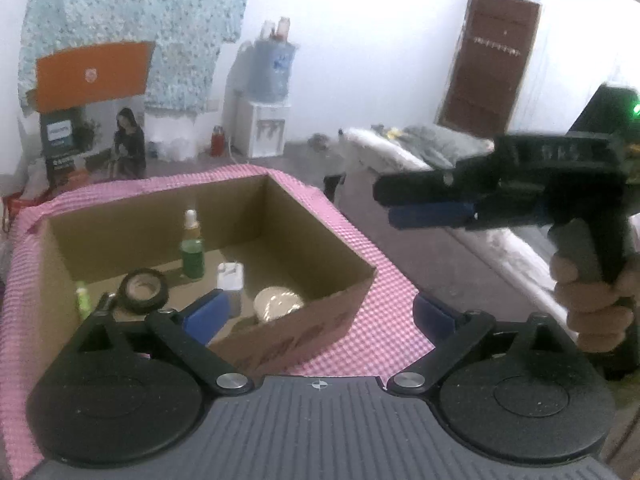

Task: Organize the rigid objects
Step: 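Grasp the white pill bottle with the right tool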

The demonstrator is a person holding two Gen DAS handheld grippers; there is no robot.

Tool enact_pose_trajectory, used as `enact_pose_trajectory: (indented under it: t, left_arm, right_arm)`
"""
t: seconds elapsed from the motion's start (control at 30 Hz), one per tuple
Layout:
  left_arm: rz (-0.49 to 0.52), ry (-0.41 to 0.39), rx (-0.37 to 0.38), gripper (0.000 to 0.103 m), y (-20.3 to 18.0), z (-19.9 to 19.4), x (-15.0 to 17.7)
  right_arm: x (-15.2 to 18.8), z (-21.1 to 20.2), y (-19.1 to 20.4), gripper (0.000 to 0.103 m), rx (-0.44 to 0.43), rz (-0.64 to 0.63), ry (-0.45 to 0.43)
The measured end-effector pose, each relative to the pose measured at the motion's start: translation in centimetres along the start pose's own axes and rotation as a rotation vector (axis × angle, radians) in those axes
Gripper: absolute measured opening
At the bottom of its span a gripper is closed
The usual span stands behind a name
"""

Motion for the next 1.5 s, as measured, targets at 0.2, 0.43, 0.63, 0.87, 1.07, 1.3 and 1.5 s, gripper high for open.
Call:
enact_pose_trajectory:
  t: [0.2, 0.43, 0.63, 0.87, 1.07, 1.3, 1.5]
  left_arm:
    - [0.03, -0.064, -0.142, 0.1, 0.7, -4.0, 2.4]
    - [-0.047, -0.037, -0.307, 0.1, 4.8, -4.3, 5.0]
    - [-0.115, -0.007, -0.297, 0.092, 8.0, -3.0, 6.3]
    - [-0.146, 0.008, -0.256, 0.071, 9.4, -2.2, 7.3]
    - [-0.149, -0.006, -0.248, 0.057, 9.5, -2.1, 7.6]
    - [-0.136, -0.008, -0.256, 0.057, 9.4, -1.9, 7.7]
    - [-0.145, -0.004, -0.249, 0.056, 9.4, -1.9, 7.6]
  right_arm:
    - [3.5, 0.8, 2.7, 0.059, -0.074, -0.008, 0.068]
    - [6.3, 6.3, 5.6, 0.059, -0.11, -0.026, 0.205]
    - [7.4, 10.9, 7.6, 0.06, -0.095, -0.042, 0.293]
    - [8.2, 14.1, 9.1, 0.057, -0.068, -0.052, 0.357]
    - [8.5, 15.4, 9.4, 0.05, -0.069, -0.053, 0.384]
    - [8.7, 15.7, 9.7, 0.046, -0.061, -0.063, 0.38]
    - [8.9, 15.6, 9.2, 0.046, -0.076, -0.044, 0.373]
Point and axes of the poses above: each gripper's, at about its wrist camera, not at the fingertips, and z roughly the way its jaws point, y to its left, x to its underside, the point moved 1 cm from there along z, roughly the way its jaws point, and after that the axes turned 11 degrees about x, right-handed, at the moved point
